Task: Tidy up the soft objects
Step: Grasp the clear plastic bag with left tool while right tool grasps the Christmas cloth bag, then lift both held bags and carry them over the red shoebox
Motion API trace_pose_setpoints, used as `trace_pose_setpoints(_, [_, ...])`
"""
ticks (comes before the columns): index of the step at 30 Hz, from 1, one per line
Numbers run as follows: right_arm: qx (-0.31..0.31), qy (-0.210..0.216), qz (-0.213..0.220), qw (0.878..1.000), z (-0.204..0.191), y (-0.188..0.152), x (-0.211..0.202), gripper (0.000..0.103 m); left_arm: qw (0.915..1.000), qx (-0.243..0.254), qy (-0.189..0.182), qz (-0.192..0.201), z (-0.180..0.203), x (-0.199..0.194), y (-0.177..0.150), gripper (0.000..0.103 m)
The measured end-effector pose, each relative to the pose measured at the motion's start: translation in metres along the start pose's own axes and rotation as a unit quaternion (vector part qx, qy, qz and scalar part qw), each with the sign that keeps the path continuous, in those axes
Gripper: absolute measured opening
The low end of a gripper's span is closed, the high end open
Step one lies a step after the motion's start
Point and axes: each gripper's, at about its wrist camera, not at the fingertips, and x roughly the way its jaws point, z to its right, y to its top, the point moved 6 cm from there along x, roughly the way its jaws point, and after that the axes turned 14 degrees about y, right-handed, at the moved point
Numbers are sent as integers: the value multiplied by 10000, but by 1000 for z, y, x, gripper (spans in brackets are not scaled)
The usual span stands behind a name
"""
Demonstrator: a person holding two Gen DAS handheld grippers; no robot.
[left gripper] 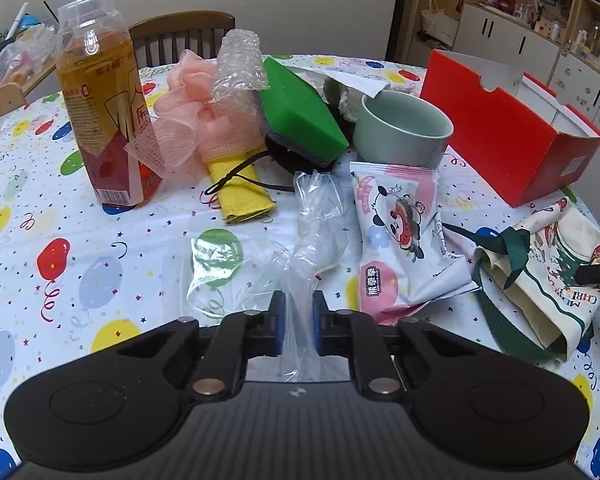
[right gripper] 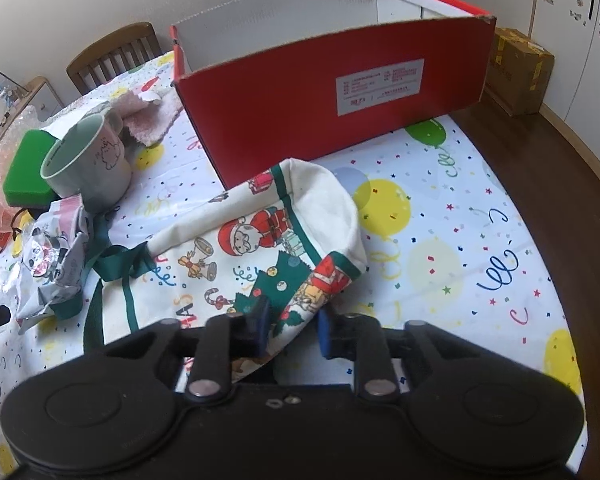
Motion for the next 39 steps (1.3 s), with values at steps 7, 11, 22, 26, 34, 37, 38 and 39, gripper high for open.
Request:
trace_pose_setpoints(7, [-104, 91, 272, 9995, -11, 3, -17, 9, 9998, -57, 72, 158, -5, -16, 3, 8])
trace_pose_setpoints(11, [-156, 189, 444, 9987, -18, 6, -32, 6, 9996, -56, 87, 252, -6, -29, 3, 8])
trace_pose_setpoints(22, [-416, 393, 756, 9955, -33, 19, -80, 3, 9989, -24, -168, 427, 1, -76, 14, 8])
trace_pose_setpoints(26, [-399, 458, 814, 9948, -32, 28, -95, 3, 9985, 35, -267, 482, 9, -88, 23, 8])
trace_pose_setpoints(34, [-321, 597, 1044, 9922, -23, 62, -123, 2, 9959, 289, -496, 700, 40, -107, 50, 8])
trace_pose_setpoints(37, [-332, 656, 1170, 9904, -19, 80, -135, 2, 9943, 414, -564, 803, 55, -113, 64, 8])
trace_pose_setpoints(38, [-349, 667, 1217, 9897, -18, 87, -139, 2, 9938, 450, -589, 834, 60, -114, 69, 8])
trace_pose_setpoints(39, [-366, 681, 1264, 9890, -17, 94, -143, 2, 9932, 491, -608, 867, 65, -116, 74, 8])
